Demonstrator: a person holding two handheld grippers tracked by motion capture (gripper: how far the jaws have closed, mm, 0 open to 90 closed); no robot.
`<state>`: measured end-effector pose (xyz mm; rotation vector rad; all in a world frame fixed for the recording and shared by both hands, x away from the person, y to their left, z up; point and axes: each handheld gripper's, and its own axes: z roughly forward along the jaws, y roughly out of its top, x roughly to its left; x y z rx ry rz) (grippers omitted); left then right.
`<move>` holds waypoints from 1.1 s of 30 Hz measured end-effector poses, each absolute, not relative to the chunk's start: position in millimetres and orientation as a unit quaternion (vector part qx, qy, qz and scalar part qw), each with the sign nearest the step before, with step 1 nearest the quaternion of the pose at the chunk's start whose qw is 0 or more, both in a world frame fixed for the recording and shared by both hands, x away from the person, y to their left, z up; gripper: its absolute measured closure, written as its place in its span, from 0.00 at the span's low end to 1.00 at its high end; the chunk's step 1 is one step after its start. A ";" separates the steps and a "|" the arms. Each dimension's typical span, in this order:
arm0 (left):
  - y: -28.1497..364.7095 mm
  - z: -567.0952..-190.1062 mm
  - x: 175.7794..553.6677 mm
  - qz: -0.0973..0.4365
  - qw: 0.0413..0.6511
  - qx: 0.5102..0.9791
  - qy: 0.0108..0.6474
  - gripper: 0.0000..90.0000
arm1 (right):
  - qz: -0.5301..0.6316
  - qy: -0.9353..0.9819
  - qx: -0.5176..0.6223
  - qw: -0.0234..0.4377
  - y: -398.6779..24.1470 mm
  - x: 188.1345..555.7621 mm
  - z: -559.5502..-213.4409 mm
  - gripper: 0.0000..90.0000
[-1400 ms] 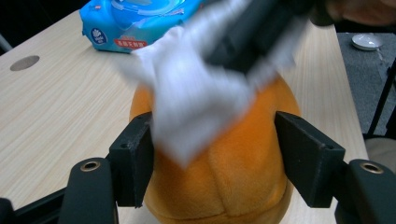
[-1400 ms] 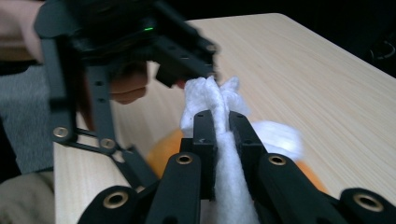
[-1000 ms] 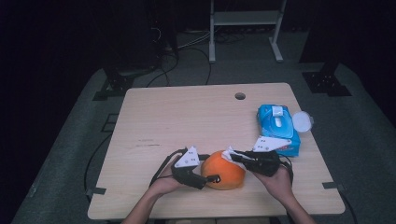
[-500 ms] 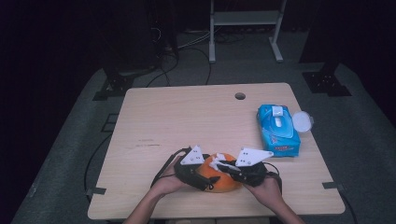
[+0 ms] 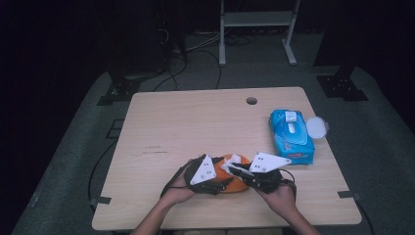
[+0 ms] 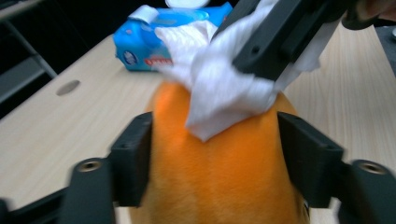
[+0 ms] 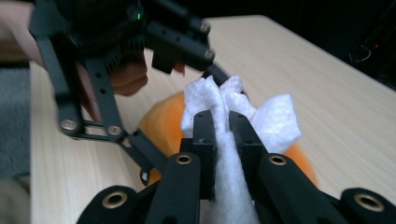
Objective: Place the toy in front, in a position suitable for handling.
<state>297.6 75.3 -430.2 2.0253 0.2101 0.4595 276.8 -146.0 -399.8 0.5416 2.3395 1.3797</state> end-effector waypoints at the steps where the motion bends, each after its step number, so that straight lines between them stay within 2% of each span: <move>1: 76.3 -430.0 298.2 0.188 0.502 0.840 0.088 0.30 | 0.488 0.831 0.192 0.185 -144.2 277.2 -402.0 0.91; 10: 88.7 -434.6 305.4 0.154 0.500 0.844 0.117 0.32 | 0.472 0.836 0.188 0.204 -148.5 277.6 -400.3 0.91; 21: 91.1 -436.4 305.5 0.155 0.502 0.842 0.122 0.32 | 0.488 0.820 0.241 0.177 -182.2 291.9 -404.0 0.91; 28: 82.6 -435.2 298.1 0.161 0.500 0.846 0.088 0.32 | 0.506 0.812 0.241 0.163 -176.3 291.2 -400.5 0.91; 33: 74.8 -434.6 292.4 0.170 0.489 0.853 0.070 0.31 | 0.514 0.819 0.206 0.147 -151.8 282.9 -400.0 0.91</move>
